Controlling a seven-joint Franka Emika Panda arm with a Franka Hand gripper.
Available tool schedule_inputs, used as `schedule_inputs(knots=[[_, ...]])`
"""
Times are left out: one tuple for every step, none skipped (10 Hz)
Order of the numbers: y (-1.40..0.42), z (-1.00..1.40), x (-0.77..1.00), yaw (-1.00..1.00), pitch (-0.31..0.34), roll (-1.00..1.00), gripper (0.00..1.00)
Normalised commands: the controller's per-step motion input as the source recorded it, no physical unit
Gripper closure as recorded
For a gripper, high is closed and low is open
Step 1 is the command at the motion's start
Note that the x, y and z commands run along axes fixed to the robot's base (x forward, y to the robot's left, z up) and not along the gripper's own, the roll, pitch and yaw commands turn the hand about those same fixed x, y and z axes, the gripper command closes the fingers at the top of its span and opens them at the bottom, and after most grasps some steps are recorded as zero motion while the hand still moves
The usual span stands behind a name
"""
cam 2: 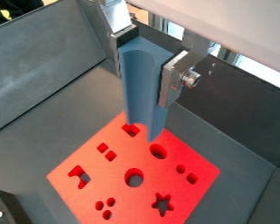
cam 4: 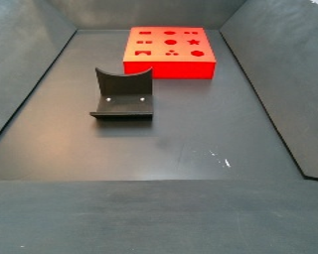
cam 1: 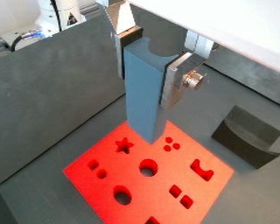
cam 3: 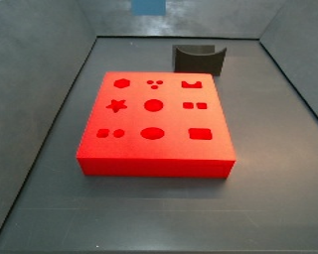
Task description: Insert the arch object.
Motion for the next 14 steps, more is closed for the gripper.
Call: schedule_inputs(knots=[[0.25, -0.14, 0.16, 0.0, 0.0, 0.02, 1.0], [0.52, -0.24, 0.55, 0.01, 0.0, 0.0, 1.0], [0.71, -0.37, 0.74, 0.02, 0.0, 0.0, 1.0], [0.68, -0.44, 0.74, 0.06, 0.0, 0.0, 1.0], [0.62, -0.47, 0.8, 0.06, 0.0, 0.02, 1.0], [0.52, -0.45, 0.82, 0.04, 0.0, 0.06, 1.0], [0.41, -0.44, 0.81, 0.05, 0.0, 0.12, 1.0], [0.31, -0.55, 0.69, 0.02, -0.001, 0.11, 1.0], [0.27, -0.62, 0.68, 0.02, -0.014, 0.1, 1.0], [0.25, -0.67, 0.63, 0.02, -0.031, 0.09, 1.0], [0.18, -0.67, 0.5, 0.0, -0.047, 0.07, 1.0], [0.1, -0.59, 0.37, 0.0, -0.037, 0.06, 1.0], [0.1, -0.53, 0.34, 0.0, -0.027, 0.07, 1.0], [0.05, -0.49, 0.3, 0.0, -0.024, 0.07, 1.0]])
